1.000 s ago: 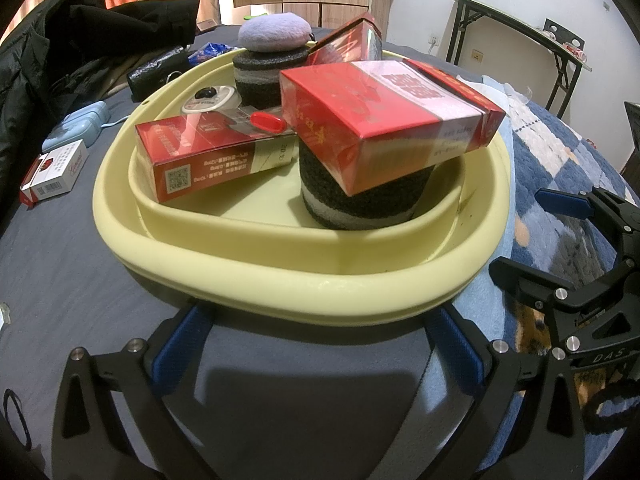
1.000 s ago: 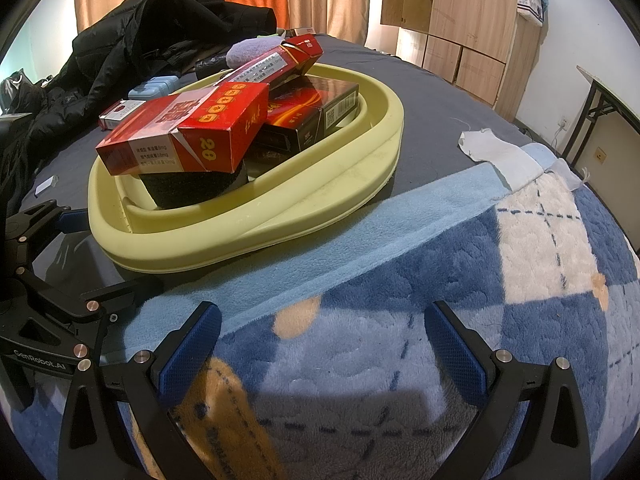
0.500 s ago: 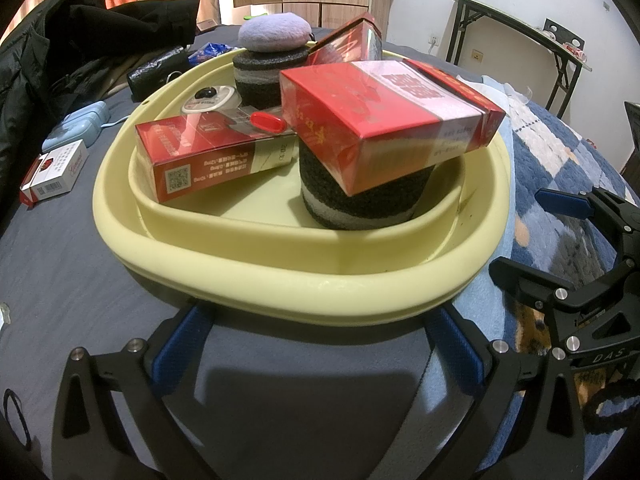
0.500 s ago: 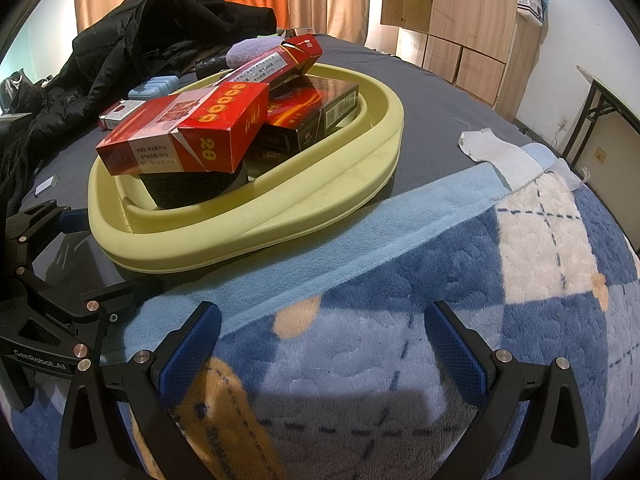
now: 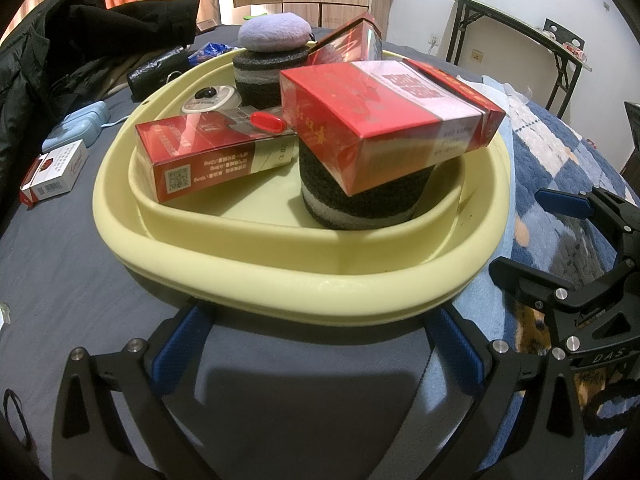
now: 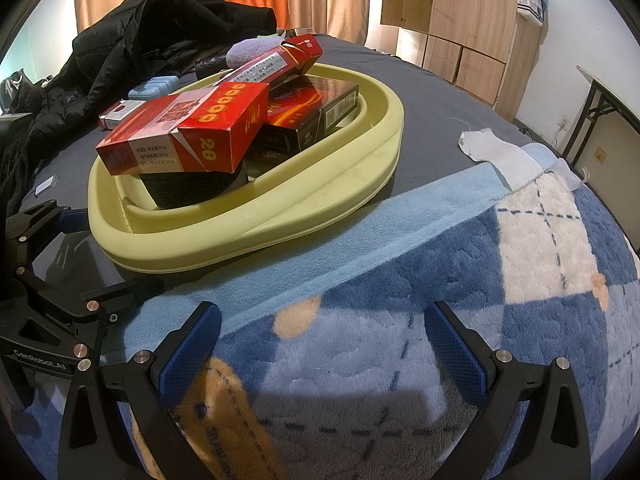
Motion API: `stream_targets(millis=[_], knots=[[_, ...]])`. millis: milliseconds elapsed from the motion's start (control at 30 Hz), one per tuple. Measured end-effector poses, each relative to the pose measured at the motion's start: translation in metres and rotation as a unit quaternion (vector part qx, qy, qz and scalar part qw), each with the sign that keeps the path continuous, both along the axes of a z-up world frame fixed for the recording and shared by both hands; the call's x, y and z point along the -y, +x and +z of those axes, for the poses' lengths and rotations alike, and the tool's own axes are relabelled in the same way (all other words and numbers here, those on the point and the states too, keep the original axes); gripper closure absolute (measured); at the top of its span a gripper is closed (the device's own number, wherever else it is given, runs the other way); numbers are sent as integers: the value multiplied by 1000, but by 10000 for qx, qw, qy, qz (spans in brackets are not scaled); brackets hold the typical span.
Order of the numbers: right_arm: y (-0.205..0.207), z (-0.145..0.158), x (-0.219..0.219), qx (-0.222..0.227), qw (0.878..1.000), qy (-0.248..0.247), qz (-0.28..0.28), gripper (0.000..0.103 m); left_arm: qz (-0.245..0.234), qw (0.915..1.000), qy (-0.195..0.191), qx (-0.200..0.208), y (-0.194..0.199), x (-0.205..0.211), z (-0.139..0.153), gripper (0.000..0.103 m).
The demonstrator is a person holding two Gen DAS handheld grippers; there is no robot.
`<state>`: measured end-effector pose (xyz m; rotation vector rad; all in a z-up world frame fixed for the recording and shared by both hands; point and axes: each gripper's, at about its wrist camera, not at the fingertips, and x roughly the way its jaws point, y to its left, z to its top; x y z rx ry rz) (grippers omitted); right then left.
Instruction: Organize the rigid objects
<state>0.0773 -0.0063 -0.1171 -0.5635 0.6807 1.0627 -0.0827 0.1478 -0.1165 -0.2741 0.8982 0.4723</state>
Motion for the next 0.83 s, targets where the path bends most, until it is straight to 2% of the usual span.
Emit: stream_targets(millis=[833], knots=[[-2,0,0,6,10000,-1,-4,0,-2,10000,-15,21,-1,2,-1,0]])
